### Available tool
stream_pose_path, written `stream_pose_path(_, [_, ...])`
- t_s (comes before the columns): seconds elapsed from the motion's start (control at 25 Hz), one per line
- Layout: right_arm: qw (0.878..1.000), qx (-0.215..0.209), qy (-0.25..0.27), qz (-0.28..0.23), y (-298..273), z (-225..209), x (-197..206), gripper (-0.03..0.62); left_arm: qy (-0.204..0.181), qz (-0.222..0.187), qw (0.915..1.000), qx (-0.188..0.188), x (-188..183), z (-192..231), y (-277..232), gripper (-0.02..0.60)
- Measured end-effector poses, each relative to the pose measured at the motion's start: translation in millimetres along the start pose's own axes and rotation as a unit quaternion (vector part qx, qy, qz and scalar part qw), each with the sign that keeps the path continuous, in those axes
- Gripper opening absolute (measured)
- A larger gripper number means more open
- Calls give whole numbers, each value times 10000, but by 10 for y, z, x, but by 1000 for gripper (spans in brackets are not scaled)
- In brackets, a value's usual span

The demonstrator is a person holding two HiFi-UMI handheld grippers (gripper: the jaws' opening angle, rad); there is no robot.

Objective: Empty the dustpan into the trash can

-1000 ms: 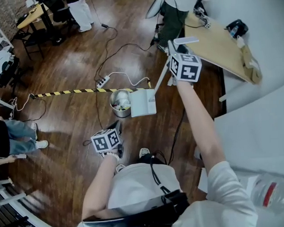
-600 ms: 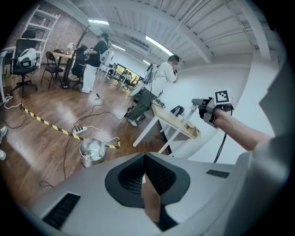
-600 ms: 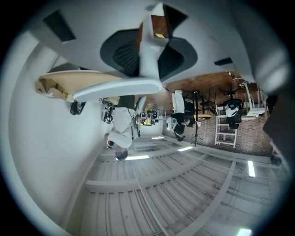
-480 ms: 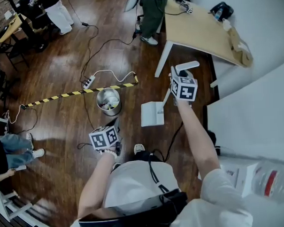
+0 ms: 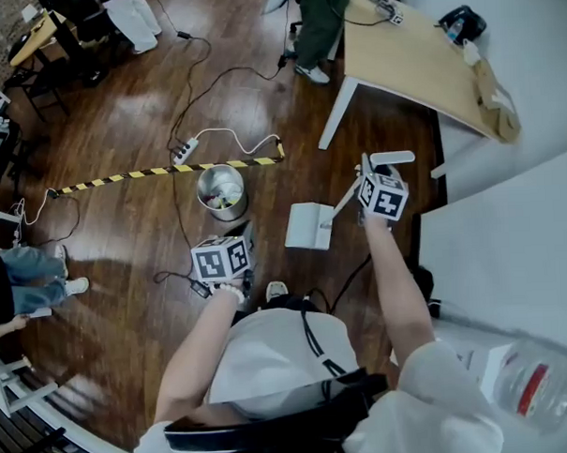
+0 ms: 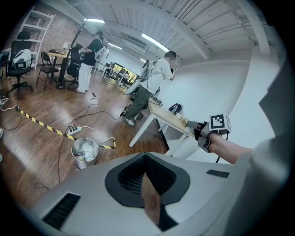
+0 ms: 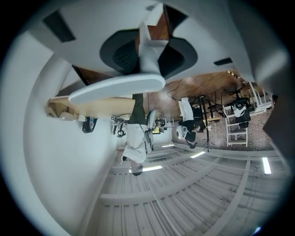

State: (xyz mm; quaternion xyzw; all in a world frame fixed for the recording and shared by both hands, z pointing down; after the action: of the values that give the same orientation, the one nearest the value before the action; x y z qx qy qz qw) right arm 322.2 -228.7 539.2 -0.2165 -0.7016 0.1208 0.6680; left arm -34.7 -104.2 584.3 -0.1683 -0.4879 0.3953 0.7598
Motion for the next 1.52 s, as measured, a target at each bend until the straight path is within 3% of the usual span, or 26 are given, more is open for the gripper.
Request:
stream_pose_path(0.48, [9985,-396,-363,68,-460,256,252,117,250,-144,9992,-283,-3,98,31,-12])
stream_pose_path(1.2, [9969,-780,-104,50,-1058,807,373,117,682,-165,9945,-777,155,474,274,-12])
stream_pose_path(1.52, [9949,-930,-122,382,-980,807,860,122,683,-52,9947,-766,191,476,220,-12])
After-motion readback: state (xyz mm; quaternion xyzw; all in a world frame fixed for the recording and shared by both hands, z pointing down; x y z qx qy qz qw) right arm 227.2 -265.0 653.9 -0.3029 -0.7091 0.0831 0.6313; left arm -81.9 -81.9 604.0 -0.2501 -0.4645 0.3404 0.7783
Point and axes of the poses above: the fingertips, and each gripper's own axes: y backward along the fingers, z to its left, x out of its underside, the point moved 7 cm from there along y, backward along the fingers, and after that the axes turned 7 degrees about -x, right-handed, at the moved point
